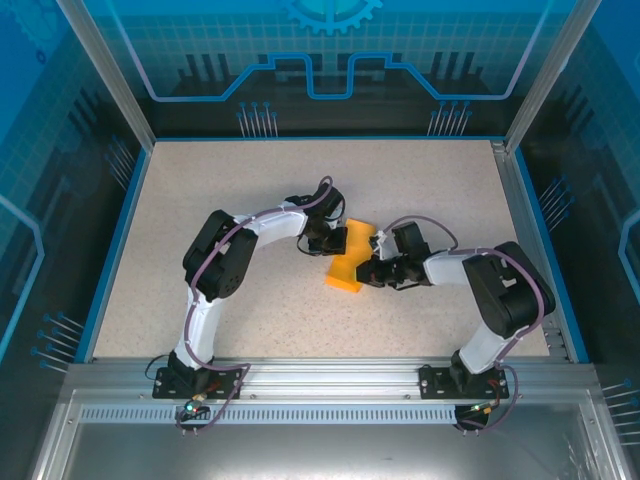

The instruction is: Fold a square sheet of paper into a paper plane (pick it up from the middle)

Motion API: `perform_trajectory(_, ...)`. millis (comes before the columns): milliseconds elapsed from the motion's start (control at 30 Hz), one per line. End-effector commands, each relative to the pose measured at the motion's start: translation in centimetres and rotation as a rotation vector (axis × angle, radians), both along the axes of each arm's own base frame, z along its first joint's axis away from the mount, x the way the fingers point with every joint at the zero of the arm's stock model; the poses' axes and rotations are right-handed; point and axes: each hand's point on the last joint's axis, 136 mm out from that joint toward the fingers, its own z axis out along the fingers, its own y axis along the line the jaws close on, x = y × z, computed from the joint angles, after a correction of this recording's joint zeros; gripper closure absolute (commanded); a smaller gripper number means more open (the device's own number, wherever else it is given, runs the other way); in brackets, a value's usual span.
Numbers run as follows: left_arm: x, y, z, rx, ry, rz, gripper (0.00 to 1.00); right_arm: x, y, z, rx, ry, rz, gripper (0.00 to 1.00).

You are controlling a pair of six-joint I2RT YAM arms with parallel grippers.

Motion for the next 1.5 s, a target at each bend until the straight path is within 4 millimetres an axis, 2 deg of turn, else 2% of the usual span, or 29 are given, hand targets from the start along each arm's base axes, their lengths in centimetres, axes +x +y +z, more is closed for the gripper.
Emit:
perform_trajectory(0, -2.6, 1.4, -3.3, 0.08, 0.091, -0.023, 1.0, -1.7, -0.1, -2.2, -0.026, 0.06, 0.016, 0.98)
perform_trajectory(200, -2.6, 1.4, -3.2, 0.086, 0.088, -0.028, 1.0, -2.2, -0.7, -3.9, -0.077, 0.093, 0.008, 0.97)
perform_trajectory(267, -2.6, 1.5, -3.2, 0.085, 0.087, -0.027, 1.0, -2.1, -0.5, -3.3, -0.08, 0.083, 0.021, 0.97)
perform_trajectory(433, -2.7, 1.5, -3.2, 0.086, 0.088, -0.027, 1.0, -1.7, 0.3, -0.2, -0.023, 0.01, 0.034, 0.97)
perform_trajectory(533, -2.7, 1.5, -3.3, 0.085, 0.09, -0.028, 1.0, -1.8, 0.4, 0.3, -0.023, -0.013, 0.043, 0.97)
perform_trajectory(800, -2.6, 1.5, -3.2, 0.086, 0.087, -0.028, 1.0, -3.5, -0.3, -3.1, -0.106, 0.069, 0.058, 0.98)
perform_trajectory(900, -2.6, 1.5, -3.3, 0.087, 0.088, -0.026, 1.0, -3.8, -0.6, -3.7, -0.125, 0.083, 0.052, 0.98)
perform_trajectory(1167, -2.6, 1.5, -3.3, 0.086, 0.089, -0.026, 1.0, -3.0, 0.3, -0.3, -0.096, 0.011, 0.078, 0.98)
perform_trajectory(1467, -2.7, 1.5, -3.3, 0.089, 0.088, -0.031, 1.0, -4.3, -1.0, -3.9, -0.182, 0.089, 0.06, 0.98)
